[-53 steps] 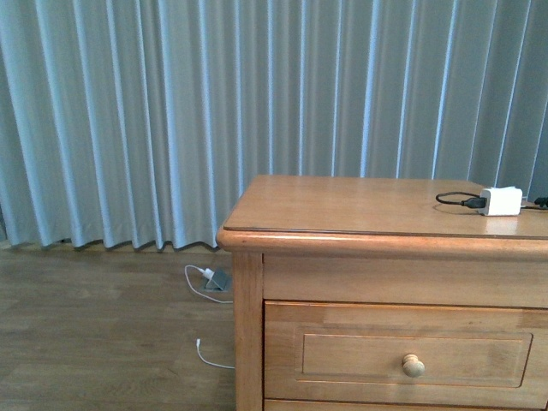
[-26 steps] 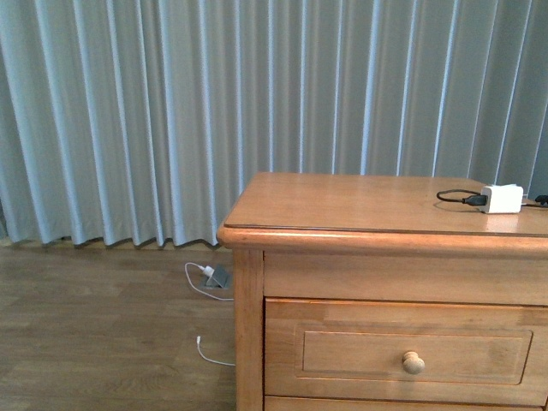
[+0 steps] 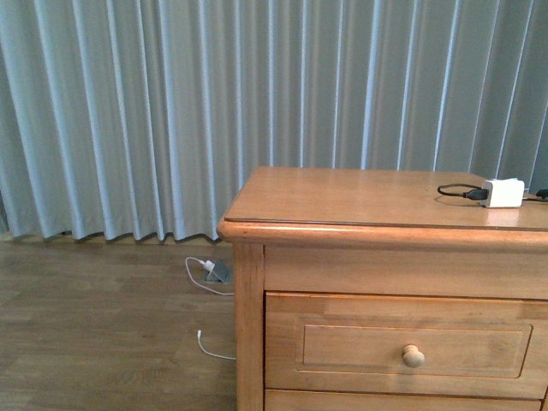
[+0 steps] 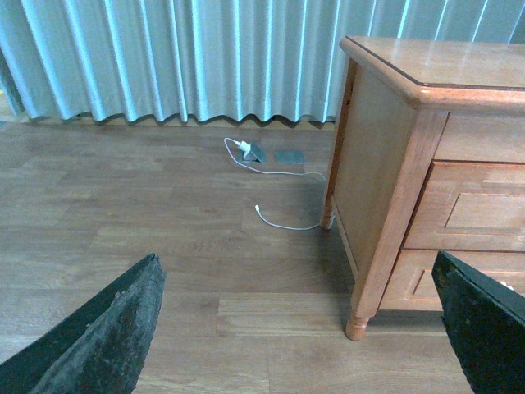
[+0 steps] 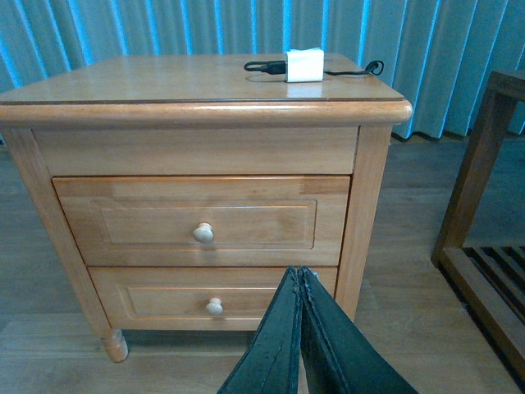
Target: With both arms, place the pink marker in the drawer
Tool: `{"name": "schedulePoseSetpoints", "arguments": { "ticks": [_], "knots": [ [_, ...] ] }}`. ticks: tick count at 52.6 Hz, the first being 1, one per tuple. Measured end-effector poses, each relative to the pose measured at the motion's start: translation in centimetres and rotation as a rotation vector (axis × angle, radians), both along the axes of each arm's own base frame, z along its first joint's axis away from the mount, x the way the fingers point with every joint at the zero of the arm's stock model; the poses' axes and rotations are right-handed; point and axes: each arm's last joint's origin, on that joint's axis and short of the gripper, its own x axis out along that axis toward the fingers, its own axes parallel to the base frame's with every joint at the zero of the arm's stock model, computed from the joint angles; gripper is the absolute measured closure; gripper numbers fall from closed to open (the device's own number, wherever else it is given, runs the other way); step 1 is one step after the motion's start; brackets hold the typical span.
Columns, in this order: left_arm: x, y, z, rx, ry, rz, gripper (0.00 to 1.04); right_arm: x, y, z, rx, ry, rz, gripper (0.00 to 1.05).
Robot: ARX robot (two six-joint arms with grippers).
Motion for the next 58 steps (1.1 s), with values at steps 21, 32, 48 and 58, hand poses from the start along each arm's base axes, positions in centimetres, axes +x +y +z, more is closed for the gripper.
{"name": "schedulePoseSetpoints", "arguments": {
  "ticks": [21, 32, 48, 58],
  "knots": [
    [0.00, 0.00, 0.00, 0.000, 0.000, 0.000, 0.06, -0.01, 0.00, 0.01, -0.001, -0.001, 0.000, 0.75],
    [0.00, 0.00, 0.00, 0.000, 0.000, 0.000, 0.06, -0.01, 0.00, 0.01, -0.002, -0.001, 0.000, 0.24],
    [0.00, 0.00, 0.00, 0.000, 0.000, 0.000, 0.06, -0.01, 0.00, 0.01, -0.001, -0.001, 0.000, 0.08],
    [0.00, 0.00, 0.00, 0.000, 0.000, 0.000, 0.06, -0.01, 0.00, 0.01, -0.001, -0.001, 0.000, 0.08]
  ]
}}
